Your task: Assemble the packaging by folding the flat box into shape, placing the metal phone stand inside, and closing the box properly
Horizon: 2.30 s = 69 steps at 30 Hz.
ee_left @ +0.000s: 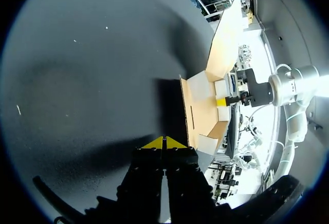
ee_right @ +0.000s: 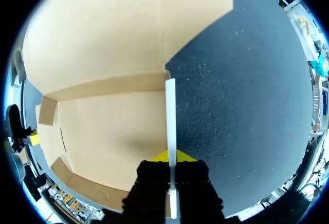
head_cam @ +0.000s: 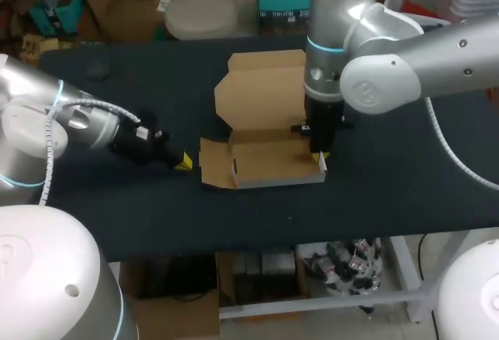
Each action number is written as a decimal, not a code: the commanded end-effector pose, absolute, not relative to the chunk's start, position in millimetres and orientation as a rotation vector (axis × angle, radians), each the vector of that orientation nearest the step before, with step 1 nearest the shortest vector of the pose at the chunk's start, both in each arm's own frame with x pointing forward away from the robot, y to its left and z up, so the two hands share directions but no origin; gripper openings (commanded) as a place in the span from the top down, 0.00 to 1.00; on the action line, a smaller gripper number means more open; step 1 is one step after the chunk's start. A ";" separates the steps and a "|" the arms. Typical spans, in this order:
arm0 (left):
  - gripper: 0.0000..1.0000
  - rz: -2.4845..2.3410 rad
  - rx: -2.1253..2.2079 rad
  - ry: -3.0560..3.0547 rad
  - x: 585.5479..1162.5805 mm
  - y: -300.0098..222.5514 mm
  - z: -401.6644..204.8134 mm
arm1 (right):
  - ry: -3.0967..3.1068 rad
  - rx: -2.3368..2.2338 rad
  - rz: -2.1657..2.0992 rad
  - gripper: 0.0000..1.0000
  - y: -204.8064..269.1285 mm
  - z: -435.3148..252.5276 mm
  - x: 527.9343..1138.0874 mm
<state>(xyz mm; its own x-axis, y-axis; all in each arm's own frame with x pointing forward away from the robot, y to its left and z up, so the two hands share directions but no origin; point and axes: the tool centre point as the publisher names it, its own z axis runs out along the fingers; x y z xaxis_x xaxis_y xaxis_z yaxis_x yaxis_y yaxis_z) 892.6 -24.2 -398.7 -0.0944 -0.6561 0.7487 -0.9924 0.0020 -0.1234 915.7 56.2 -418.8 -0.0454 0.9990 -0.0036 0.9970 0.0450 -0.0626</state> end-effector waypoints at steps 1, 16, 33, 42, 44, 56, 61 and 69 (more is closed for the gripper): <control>1.00 0.895 1.679 -1.798 898.3 -31.5 -404.8 | -2.241 -2.144 0.081 1.00 57.2 -418.1 916.2; 1.00 0.939 1.607 -1.787 895.3 -55.4 -398.4 | -2.241 -2.144 0.081 1.00 57.2 -418.1 916.2; 0.81 0.989 1.580 -1.774 893.3 -76.9 -382.8 | -2.241 -2.144 0.081 1.00 57.2 -418.1 916.2; 0.70 1.011 1.571 -1.752 895.2 -85.2 -378.2 | -2.241 -2.144 0.081 1.00 57.2 -418.1 916.2; 0.69 1.015 1.568 -1.742 895.7 -87.2 -377.5 | -2.241 -2.144 0.081 1.00 57.2 -418.1 916.2; 0.62 1.038 1.553 -1.682 900.7 -100.5 -373.3 | -2.241 -2.144 0.081 1.00 57.2 -418.1 916.2; 0.62 1.038 1.550 -1.671 902.2 -107.6 -372.4 | -2.241 -2.144 0.081 1.00 57.2 -418.1 916.2; 0.62 1.030 1.577 -1.696 904.1 -117.8 -370.6 | -2.241 -2.144 0.081 1.00 57.2 -418.1 916.2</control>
